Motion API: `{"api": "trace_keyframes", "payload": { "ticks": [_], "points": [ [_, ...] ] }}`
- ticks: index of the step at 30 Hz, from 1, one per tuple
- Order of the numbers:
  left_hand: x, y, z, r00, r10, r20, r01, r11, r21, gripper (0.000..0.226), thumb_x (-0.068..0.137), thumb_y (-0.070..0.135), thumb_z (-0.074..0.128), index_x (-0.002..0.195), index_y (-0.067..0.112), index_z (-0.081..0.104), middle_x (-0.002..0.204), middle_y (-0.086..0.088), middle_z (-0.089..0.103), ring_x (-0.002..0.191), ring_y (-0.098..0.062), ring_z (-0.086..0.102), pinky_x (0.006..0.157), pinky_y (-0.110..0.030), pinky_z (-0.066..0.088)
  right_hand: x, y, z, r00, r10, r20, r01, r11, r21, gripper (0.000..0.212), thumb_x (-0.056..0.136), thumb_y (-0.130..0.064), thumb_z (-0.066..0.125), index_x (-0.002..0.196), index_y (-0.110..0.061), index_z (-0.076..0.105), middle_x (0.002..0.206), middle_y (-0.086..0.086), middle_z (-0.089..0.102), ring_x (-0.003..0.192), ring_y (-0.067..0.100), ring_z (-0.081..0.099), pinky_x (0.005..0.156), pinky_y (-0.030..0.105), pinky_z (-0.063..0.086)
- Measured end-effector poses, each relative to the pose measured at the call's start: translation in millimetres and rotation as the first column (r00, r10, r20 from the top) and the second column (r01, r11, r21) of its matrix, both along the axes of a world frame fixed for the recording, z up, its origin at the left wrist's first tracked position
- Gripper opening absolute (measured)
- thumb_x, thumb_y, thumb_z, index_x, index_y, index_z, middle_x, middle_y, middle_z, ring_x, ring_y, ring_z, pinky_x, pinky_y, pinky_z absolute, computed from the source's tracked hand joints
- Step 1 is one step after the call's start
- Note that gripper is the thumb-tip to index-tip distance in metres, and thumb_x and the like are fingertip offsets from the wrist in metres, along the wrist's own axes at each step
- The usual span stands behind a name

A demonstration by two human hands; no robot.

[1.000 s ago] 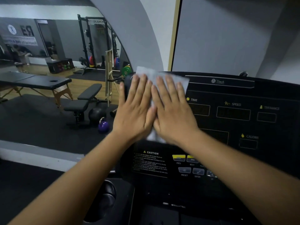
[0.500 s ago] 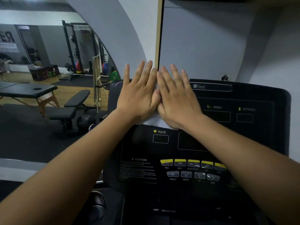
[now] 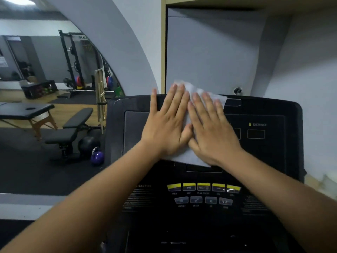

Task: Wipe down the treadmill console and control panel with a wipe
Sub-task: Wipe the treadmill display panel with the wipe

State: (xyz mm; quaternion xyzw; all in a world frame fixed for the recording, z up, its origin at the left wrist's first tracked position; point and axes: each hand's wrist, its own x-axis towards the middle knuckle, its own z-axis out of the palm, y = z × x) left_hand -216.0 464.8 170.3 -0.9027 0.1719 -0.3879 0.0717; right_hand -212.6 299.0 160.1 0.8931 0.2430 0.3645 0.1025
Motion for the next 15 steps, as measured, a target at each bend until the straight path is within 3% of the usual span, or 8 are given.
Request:
{"api": "trace_keyframes", "payload": {
  "ticks": [5, 9, 15],
  "points": [
    [18, -23, 26, 0.998, 0.046, -0.049, -0.048, 0.998, -0.042, 0.069, 0.101, 0.047, 0.009, 0.157, 0.008, 0.008, 0.166, -0.013, 0.003, 0.153, -0.028, -0.005, 0.118, -0.062, -0.002, 13, -15, 31, 0.998, -0.064, -0.021, 0.065, 0.997, 0.044, 0.072, 0.095, -0.045, 0.018, 0.154, -0.008, 0.003, 0.163, 0.015, 0.003, 0.151, 0.032, -0.002, 0.121, 0.053, 0.004],
    [-10, -32, -29, 0.998, -0.061, -0.022, 0.059, 0.996, -0.066, 0.067, 0.101, 0.042, 0.014, 0.157, 0.006, 0.008, 0.165, -0.015, 0.0, 0.153, -0.031, -0.005, 0.119, -0.063, 0.002, -20, -22, -24, 0.998, -0.049, -0.04, 0.053, 0.995, 0.085, 0.071, 0.096, -0.04, 0.019, 0.154, -0.004, 0.001, 0.162, 0.017, -0.006, 0.15, 0.034, -0.009, 0.12, 0.055, 0.006],
    [-39, -43, -78, 0.995, -0.091, -0.033, 0.091, 0.996, 0.013, 0.072, 0.098, 0.047, 0.02, 0.155, 0.003, 0.017, 0.164, -0.018, 0.008, 0.153, -0.032, 0.004, 0.117, -0.067, 0.005, -49, -43, -78, 0.998, 0.033, -0.055, -0.027, 0.994, 0.106, 0.071, 0.095, -0.04, 0.033, 0.153, -0.003, 0.016, 0.162, 0.016, 0.008, 0.15, 0.034, 0.004, 0.119, 0.056, 0.016]
  ]
}}
